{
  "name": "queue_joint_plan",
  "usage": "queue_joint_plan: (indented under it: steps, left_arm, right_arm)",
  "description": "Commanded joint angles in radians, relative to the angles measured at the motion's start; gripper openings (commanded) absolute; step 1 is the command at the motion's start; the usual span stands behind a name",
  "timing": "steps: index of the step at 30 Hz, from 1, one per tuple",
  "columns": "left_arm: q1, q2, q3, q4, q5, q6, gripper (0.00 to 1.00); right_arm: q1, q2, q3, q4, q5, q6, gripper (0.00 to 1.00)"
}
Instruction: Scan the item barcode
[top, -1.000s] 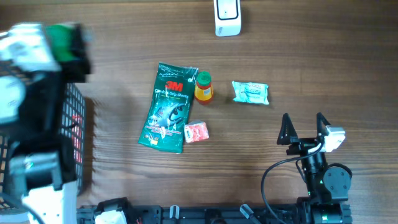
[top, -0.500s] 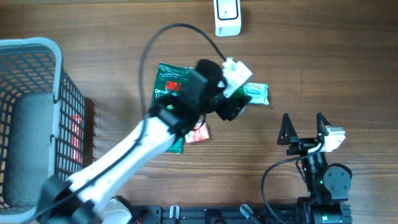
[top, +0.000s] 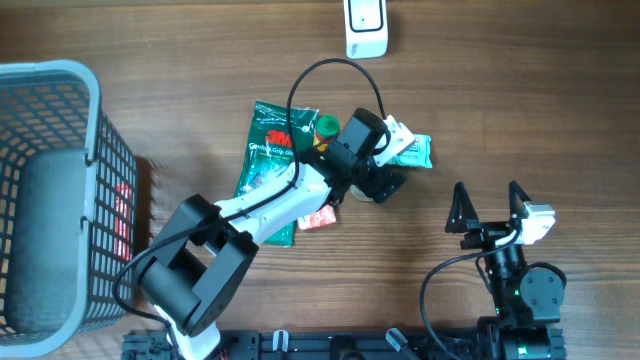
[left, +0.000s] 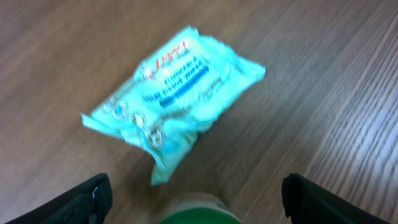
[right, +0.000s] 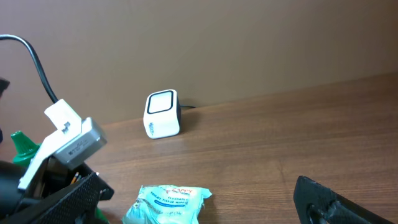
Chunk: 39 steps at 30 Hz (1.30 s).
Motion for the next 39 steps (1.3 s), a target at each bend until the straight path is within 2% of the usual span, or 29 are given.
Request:
queue_joint_plan:
  steps: [1,4,5,7,8,9,11,13,14,18,19,21,24,26,30,33,36,37,39]
  left_arm:
    - [-0.015,-0.1,0.021,0.021,-0.01,0.009,0.93]
    - [-0.014,-0.251,0.026,0.016,-0.019,0.009,0.94]
    - [-0.013,-0.305,0.026,0.01,-0.064,0.009,0.94]
    - [-0.013,-0.41,0.026,0.005,-0.222,0.025,0.94]
    - [-0.013,-0.484,0.026,-0.011,-0.332,0.079,0.95]
    - [-0.013,-0.52,0.026,-0.023,-0.392,0.092,1.0]
    - [-0.012,-0.611,0.026,-0.058,-0.653,0.091,1.0]
    - [0.011,-0.657,0.026,-0.116,-0.808,0.082,1.0]
    - [0.042,-0.671,0.026,-0.175,-0.804,0.052,1.0]
    - [0.181,-0.672,0.009,-0.454,-0.752,-0.429,1.0]
    - [0.206,-0.671,-0.004,-0.489,-0.753,-0.478,1.0]
    - [0.268,-0.673,-0.012,-0.472,-0.749,-0.499,1.0]
    - [0.359,-0.709,0.001,-0.264,-0.735,-0.393,1.0]
    - [0.444,-0.745,0.05,-0.193,-0.676,-0.38,1.0]
    - [0.76,-0.783,0.181,-0.31,-0.496,-0.381,1.0]
    - [1.085,-0.779,0.212,-0.387,-0.283,-0.389,1.0]
    - [1.426,-0.707,0.212,-0.47,-0.079,-0.518,1.0]
    - [1.483,-0.673,0.212,-0.503,-0.025,-0.578,1.0]
    - [1.56,-0.575,0.212,-0.56,0.018,-0.81,1.0]
  right_arm:
    - [0.001,-0.006,-0.001,0.003,-0.004,-0.018,1.0]
    - [0.001,-0.006,-0.001,0.003,-0.004,-0.018,1.0]
    - [0.001,-0.006,-0.001,0.003,-0.004,-0.018,1.0]
    - [0.001,-0.006,-0.001,0.003,-0.004,-0.018,1.0]
    - [0.001,-0.006,-0.001,0.003,-0.004,-0.018,1.0]
    - [0.001,-0.006,-0.001,0.003,-0.004,-0.018,1.0]
    - [0.001,-0.006,-0.001,0.003,-0.004,-0.018,1.0]
    - [0.001,-0.006,-0.001,0.003,-0.004,-0.018,1.0]
    - [0.001,-0.006,-0.001,0.003,-0.004,-0.018,1.0]
    - [0.001,-0.006,-0.001,0.003,-0.004,-0.018,1.0]
    - [0.001,-0.006,-0.001,0.003,-0.004,-0.018,1.0]
    - [0.001,-0.006,-0.001,0.003,-0.004,-0.018,1.0]
    - [0.001,-0.006,-0.001,0.003,-0.004,-0.018,1.0]
    - [0.001,-0.006,-0.001,0.003,-0.004,-0.018,1.0]
    - [0.001,-0.006,-0.001,0.003,-0.004,-0.018,1.0]
    - [0.001,-0.006,-0.001,0.003,-0.004,-0.018,1.0]
    - [0.001,-0.006,-0.001,0.003,-0.004,-0.018,1.0]
    - [0.001,-0.006,-0.001,0.003,-0.004,-0.018,1.0]
    - [0.001,-0.006,-0.001,0.003,-0.004,-0.018,1.0]
